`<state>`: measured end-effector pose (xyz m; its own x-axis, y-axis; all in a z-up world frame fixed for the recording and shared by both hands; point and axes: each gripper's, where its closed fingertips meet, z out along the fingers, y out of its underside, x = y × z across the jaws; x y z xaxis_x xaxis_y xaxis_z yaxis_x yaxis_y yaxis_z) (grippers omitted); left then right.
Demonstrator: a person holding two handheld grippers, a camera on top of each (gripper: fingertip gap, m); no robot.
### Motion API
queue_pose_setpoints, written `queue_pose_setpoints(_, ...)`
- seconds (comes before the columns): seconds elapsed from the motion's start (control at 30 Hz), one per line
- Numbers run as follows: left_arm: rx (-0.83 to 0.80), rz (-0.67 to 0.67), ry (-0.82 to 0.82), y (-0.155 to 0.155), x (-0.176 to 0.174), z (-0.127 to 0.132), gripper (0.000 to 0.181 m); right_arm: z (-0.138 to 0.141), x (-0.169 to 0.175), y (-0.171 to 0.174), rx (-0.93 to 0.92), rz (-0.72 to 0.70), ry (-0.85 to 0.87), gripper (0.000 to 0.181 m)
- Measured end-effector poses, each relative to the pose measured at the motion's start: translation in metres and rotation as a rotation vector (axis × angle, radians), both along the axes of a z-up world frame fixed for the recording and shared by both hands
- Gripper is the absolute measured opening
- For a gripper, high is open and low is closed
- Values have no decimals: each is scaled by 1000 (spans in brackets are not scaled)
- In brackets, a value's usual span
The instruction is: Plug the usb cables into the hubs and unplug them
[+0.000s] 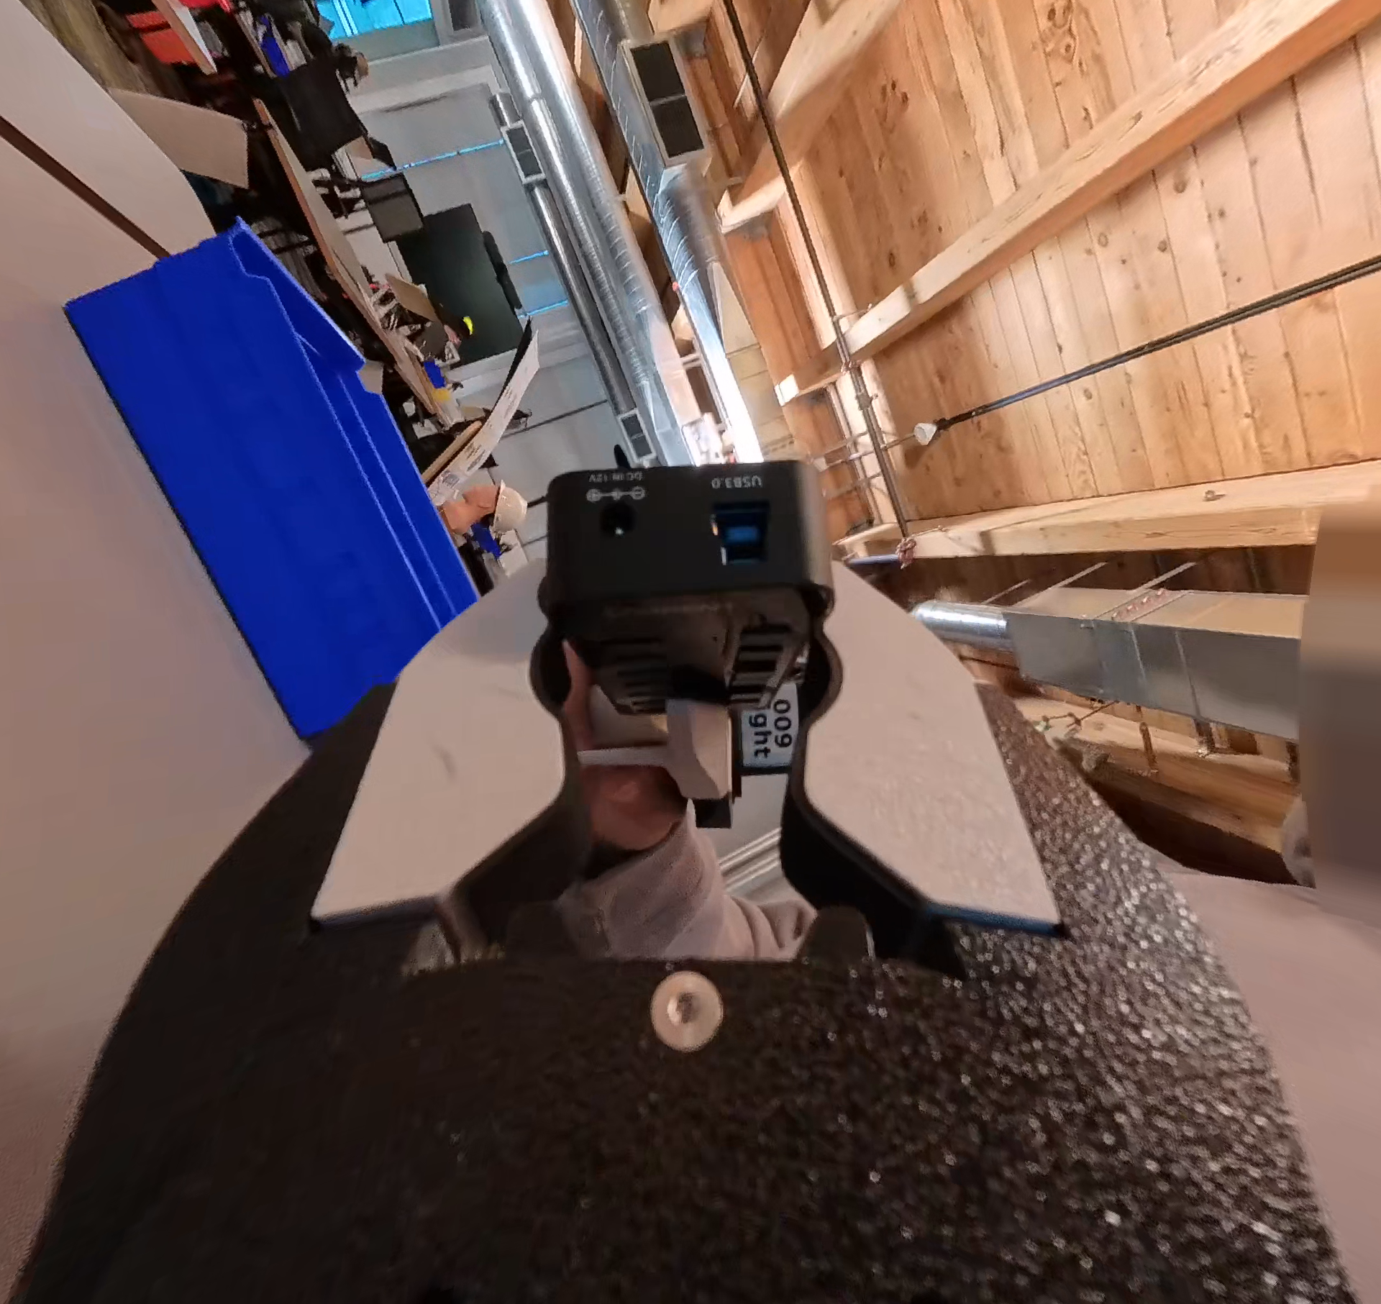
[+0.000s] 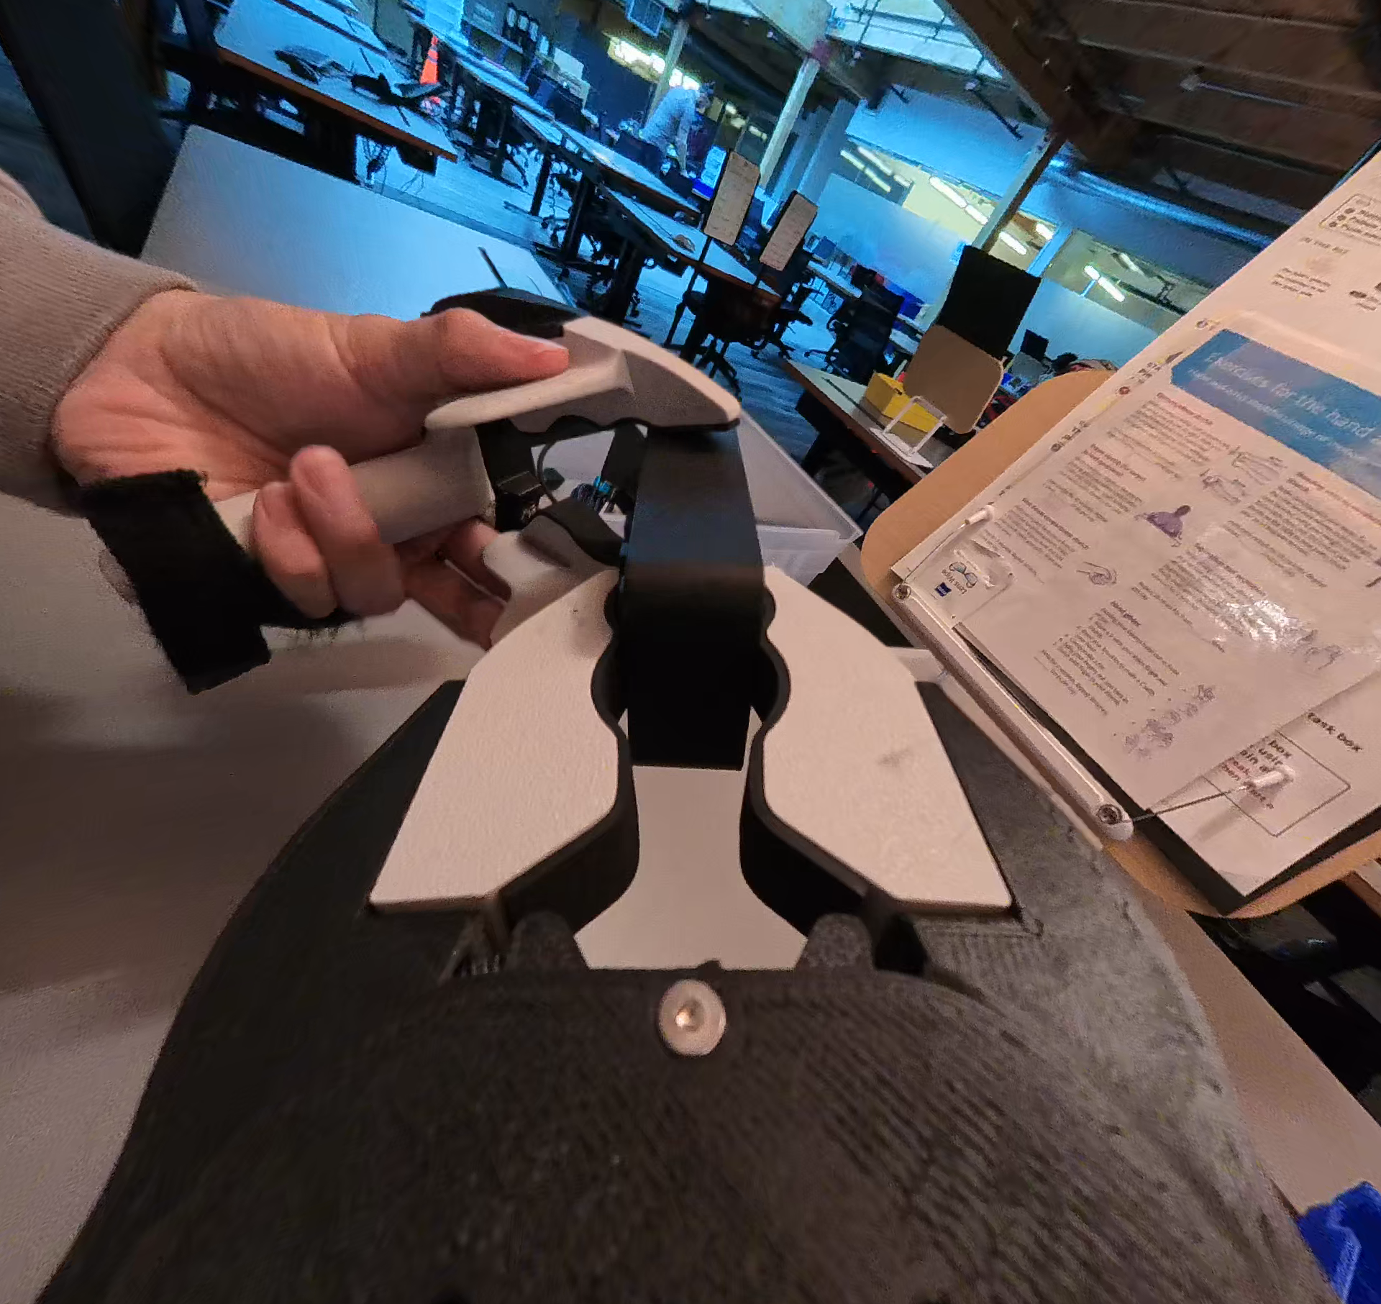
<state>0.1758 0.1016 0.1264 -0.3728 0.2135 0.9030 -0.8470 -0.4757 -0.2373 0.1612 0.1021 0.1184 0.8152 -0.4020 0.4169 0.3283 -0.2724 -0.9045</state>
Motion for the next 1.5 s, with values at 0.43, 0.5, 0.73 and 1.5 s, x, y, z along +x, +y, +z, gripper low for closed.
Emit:
queue_pose_setpoints(0.43,695,-126,-911,-1,-25,2,58,-33,-22,-2,21,278,735,101)
queue_pose_setpoints(0.5,777,-206,-1036,-4,-31,-4,58,-36,-35,8,-10,382,793,96)
queue_pose_setpoints(0.73,862,-334,-1133,-15,-43,-17,58,-48,-28,28,-107,314,593,69)
queue_pose_setpoints(1.5,1274,-503,-1217,-2,-39,-26,58,-63,-18,14,-124,202,454,67)
